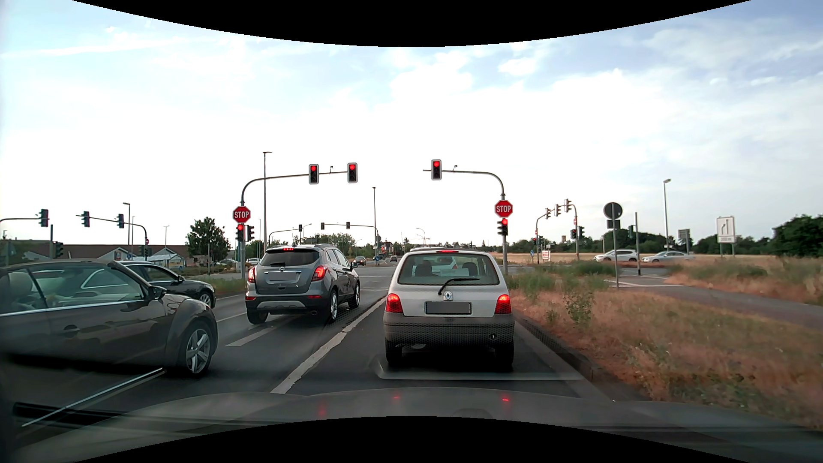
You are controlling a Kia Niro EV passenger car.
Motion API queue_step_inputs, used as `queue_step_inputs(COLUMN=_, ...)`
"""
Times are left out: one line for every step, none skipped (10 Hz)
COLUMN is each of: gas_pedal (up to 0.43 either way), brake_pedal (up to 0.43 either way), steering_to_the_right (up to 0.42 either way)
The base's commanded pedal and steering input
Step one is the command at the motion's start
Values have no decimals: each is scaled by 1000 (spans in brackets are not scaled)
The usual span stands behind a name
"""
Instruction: Follow the waypoints while adhering to traffic rules and regulations
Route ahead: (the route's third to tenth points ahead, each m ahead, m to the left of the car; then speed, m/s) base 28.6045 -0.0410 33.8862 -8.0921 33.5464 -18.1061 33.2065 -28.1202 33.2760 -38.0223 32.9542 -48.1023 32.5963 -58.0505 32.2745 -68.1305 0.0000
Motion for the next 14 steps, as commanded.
queue_step_inputs(gas_pedal=0, brake_pedal=378, steering_to_the_right=-10)
queue_step_inputs(gas_pedal=0, brake_pedal=378, steering_to_the_right=-10)
queue_step_inputs(gas_pedal=0, brake_pedal=378, steering_to_the_right=-10)
queue_step_inputs(gas_pedal=0, brake_pedal=378, steering_to_the_right=-9)
queue_step_inputs(gas_pedal=0, brake_pedal=378, steering_to_the_right=-10)
queue_step_inputs(gas_pedal=0, brake_pedal=378, steering_to_the_right=-10)
queue_step_inputs(gas_pedal=0, brake_pedal=378, steering_to_the_right=-10)
queue_step_inputs(gas_pedal=0, brake_pedal=378, steering_to_the_right=-10)
queue_step_inputs(gas_pedal=0, brake_pedal=378, steering_to_the_right=-9)
queue_step_inputs(gas_pedal=0, brake_pedal=378, steering_to_the_right=-10)
queue_step_inputs(gas_pedal=0, brake_pedal=378, steering_to_the_right=-9)
queue_step_inputs(gas_pedal=0, brake_pedal=378, steering_to_the_right=-10)
queue_step_inputs(gas_pedal=0, brake_pedal=378, steering_to_the_right=-10)
queue_step_inputs(gas_pedal=0, brake_pedal=378, steering_to_the_right=-10)
